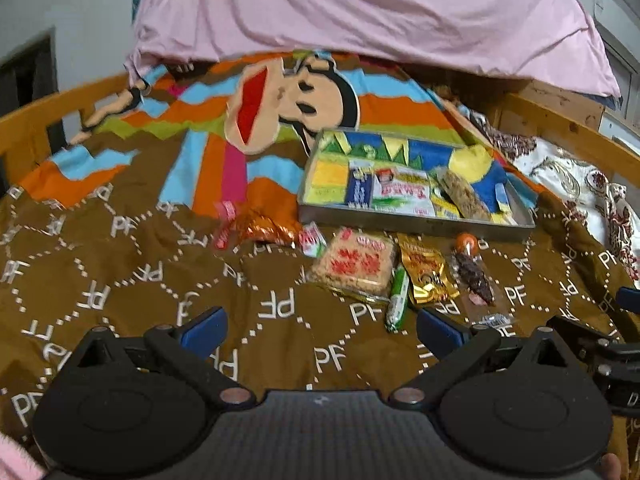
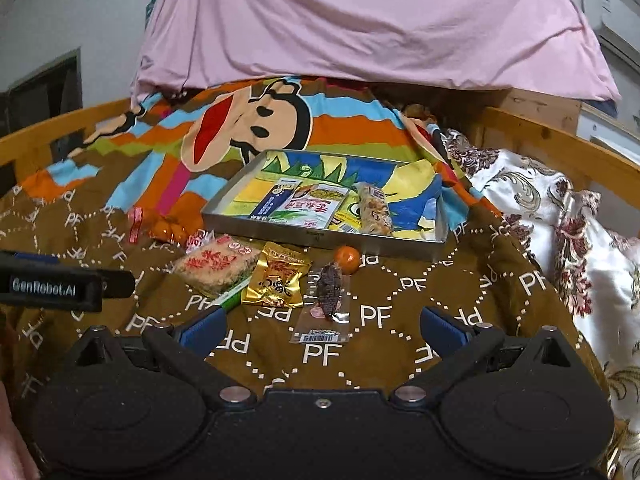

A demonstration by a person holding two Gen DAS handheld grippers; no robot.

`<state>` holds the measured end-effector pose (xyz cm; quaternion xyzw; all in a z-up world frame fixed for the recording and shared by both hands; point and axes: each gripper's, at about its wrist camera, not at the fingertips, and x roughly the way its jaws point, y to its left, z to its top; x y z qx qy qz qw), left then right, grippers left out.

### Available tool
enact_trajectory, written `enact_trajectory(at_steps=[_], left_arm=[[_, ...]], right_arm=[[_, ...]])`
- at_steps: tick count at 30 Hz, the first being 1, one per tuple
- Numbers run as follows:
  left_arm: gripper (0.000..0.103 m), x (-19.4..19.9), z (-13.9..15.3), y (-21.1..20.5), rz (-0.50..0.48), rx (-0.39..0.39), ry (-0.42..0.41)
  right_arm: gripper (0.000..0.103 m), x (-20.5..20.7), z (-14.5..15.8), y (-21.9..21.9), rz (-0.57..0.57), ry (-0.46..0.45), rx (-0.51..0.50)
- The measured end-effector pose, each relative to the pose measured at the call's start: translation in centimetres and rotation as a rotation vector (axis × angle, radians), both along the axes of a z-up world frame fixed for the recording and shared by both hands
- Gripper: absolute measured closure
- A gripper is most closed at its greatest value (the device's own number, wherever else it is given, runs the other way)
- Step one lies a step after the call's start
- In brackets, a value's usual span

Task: Organize snacks
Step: 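Move both open tools down toward the loose snacks beside the tray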

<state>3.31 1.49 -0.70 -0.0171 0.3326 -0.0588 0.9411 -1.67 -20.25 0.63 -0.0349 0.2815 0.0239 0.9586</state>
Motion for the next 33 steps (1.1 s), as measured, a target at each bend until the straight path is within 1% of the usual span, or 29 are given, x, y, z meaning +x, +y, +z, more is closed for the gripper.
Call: enact_trajectory(at_steps=[5,7,12,14,16,23,27,30,33], left_arm=[[0.001,2.3,-0.5,0.6,-0.047,-0.023,0.071],[0.001,3.2,-0.8,0.7,-0.076,-0.018,0.091],[0.001,5.4,-1.5,0.4,-0.158,-0.004,0.138],[0.001,6.1,-1.8,0.1,-0.196,0.007,0.143],[0.001,6.7,-2.1,-0.4,-0.230,0.021,0.141],[0.001,8.6,-3.8,-2.1,-0.304,0.059,0.174],[0.001,9.4,-4.6,-2.5,-0.331,0.051,0.200],[0.001,9.6,-4.8,-2.6,-0.344,0.027,0.197],[0.005,9.4,-4.6,-2.7,-0.363,0.025,0.182]], right_arm=[[0.001,0.9,0.0,0.0,0.037,0.012,-0.054],[0.001,1.4,-0.1,-0.1,0.054,0.018,-0.085],[0.001,2.6,-0.5,0.0,0.120,0.009,-0.222],[0.001,3.2,-1.0,0.0,0.143,0.005,-0.270],[0.001,3.8,-1.5,-0.1,0.155,0.011,-0.298],[0.001,6.3,-3.4,-0.2,0.133,0.052,-0.316],[0.001,7.5,-4.4,0.1,0.140,0.061,-0.339],[0.001,8.7,-5.2,0.0,0.138,0.088,-0.315],[0.001,9.8,-5.9,-0.1,0.134,0.112,-0.275]])
